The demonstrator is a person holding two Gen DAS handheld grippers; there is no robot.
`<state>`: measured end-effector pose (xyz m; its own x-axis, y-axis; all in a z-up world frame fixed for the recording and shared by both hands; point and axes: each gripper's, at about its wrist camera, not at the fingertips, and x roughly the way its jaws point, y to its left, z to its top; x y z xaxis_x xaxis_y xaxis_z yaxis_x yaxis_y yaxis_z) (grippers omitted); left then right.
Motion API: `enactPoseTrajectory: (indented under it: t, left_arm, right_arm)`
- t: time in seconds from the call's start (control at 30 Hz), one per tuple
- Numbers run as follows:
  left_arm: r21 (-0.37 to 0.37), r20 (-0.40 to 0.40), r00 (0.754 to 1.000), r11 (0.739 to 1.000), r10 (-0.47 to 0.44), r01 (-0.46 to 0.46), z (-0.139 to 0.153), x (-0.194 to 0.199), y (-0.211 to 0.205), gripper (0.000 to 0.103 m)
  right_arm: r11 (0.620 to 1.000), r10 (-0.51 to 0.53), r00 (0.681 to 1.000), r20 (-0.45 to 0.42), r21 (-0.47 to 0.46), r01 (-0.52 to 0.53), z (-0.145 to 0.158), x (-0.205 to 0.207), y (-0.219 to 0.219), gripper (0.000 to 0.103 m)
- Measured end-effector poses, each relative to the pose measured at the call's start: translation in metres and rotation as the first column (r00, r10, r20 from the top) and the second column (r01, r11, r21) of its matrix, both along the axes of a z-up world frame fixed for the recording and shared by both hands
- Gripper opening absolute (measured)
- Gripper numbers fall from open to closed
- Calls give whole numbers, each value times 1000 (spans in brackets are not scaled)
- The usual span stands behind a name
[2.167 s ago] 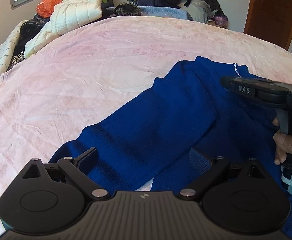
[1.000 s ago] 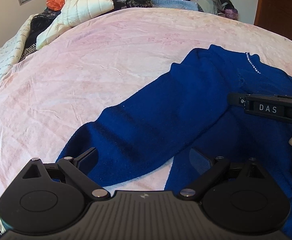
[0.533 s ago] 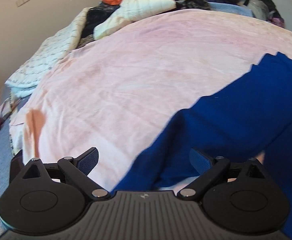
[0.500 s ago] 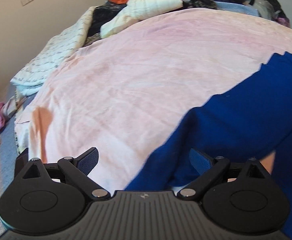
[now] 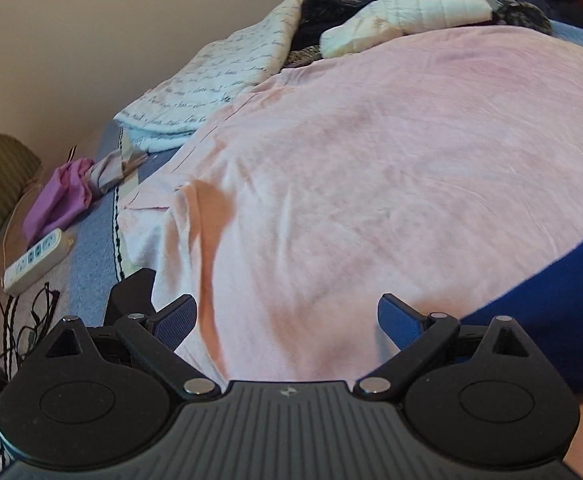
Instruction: Fold small clothes
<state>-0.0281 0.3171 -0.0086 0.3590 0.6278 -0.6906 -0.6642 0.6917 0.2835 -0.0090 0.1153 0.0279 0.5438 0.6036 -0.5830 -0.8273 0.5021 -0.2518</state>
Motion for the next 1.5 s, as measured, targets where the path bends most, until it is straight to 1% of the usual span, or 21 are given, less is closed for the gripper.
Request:
enactPoseTrajectory:
  t: [0.1, 0.3, 0.47, 0.53, 0.57, 0.63, 0.67, 0.7, 0.77, 0.83, 0.9, 0.97, 1.0, 1.07, 1.13, 1.2, 1.33, 1.37, 1.4, 1.43, 1.5]
  left_arm:
    - [-53, 40, 999, 998, 29, -27, 10, -8, 15, 98]
    - [-53, 90, 996, 999, 5, 0, 28, -13, 10, 98]
    - [-52, 110, 994, 998, -16, 22, 34, -14, 6, 98]
    - [-56, 115, 993, 998, -13, 19, 33, -15, 7, 98]
    - [-58, 117, 993, 998, -10, 17, 33, -15, 7, 98]
    - [-65, 119, 993, 998, -5, 13, 32, -16, 9, 98]
    - [-68, 118, 993, 998, -3, 11, 31, -16, 10, 98]
    - [-71, 117, 993, 997, -1, 9, 31, -16, 10, 98]
    - [-74, 118, 993, 997, 4, 5, 30, -16, 11, 98]
    - [-78, 119, 993, 997, 10, -1, 29, -16, 11, 98]
    - [-85, 122, 992, 996, 13, -2, 28, -16, 10, 98]
    - [-90, 118, 993, 996, 9, 1, 26, -15, 8, 98]
    - [-94, 114, 994, 996, 5, 6, 25, -14, 6, 98]
    - [-102, 109, 994, 995, -10, 21, 22, -12, 1, 98]
    - [-113, 110, 994, 993, -30, 43, 21, -9, -6, 98]
    - [-123, 114, 991, 989, -64, 78, 21, -5, -18, 98]
    - [-128, 109, 980, 975, -167, 180, 20, 10, -52, 98]
    - [-124, 106, 975, 970, -197, 209, 19, 14, -63, 98]
    - [-119, 103, 969, 965, -223, 235, 19, 18, -73, 98]
    - [-111, 99, 963, 959, -252, 262, 18, 22, -85, 98]
    - [-91, 90, 947, 945, -307, 315, 16, 30, -107, 98]
  right_arm:
    - [991, 121, 991, 63, -55, -118, -3, -25, 15, 69]
    - [944, 304, 948, 91, -161, -287, -17, -56, 45, 57]
    - [917, 380, 906, 186, -206, -342, -27, -71, 74, 55]
    - [917, 386, 897, 217, -197, -347, -31, -71, 84, 53]
    - [919, 384, 897, 219, -186, -348, -32, -71, 88, 50]
    - [921, 381, 906, 183, -159, -355, -32, -67, 93, 34]
    - [923, 375, 913, 161, -151, -353, -33, -64, 95, 16]
    - [927, 365, 920, 145, -147, -345, -34, -61, 97, 10]
    - [938, 342, 935, 89, -90, -335, -29, -54, 94, 3]
    - [954, 298, 954, -22, 15, -298, -20, -38, 86, 2]
    - [968, 230, 963, -138, 132, -212, -10, -16, 74, 2]
    - [965, 154, 952, -265, 249, -87, 2, 12, 55, 2]
    - [950, 116, 937, -330, 311, -8, 7, 28, 42, 2]
    - [894, 48, 890, -454, 417, 165, 16, 58, 9, 2]
    - [805, -5, 830, -558, 490, 334, 21, 83, -34, 3]
    - [704, -55, 775, -630, 526, 478, 19, 100, -82, 4]
    - [507, -157, 679, -717, 532, 678, 4, 108, -178, 6]
    - [467, -183, 658, -730, 525, 712, -1, 106, -200, 6]
    - [431, -216, 635, -741, 512, 744, -8, 104, -219, 7]
    - [404, -251, 612, -750, 493, 770, -13, 101, -236, 7]
    - [372, -313, 569, -760, 454, 810, -25, 97, -260, 8]
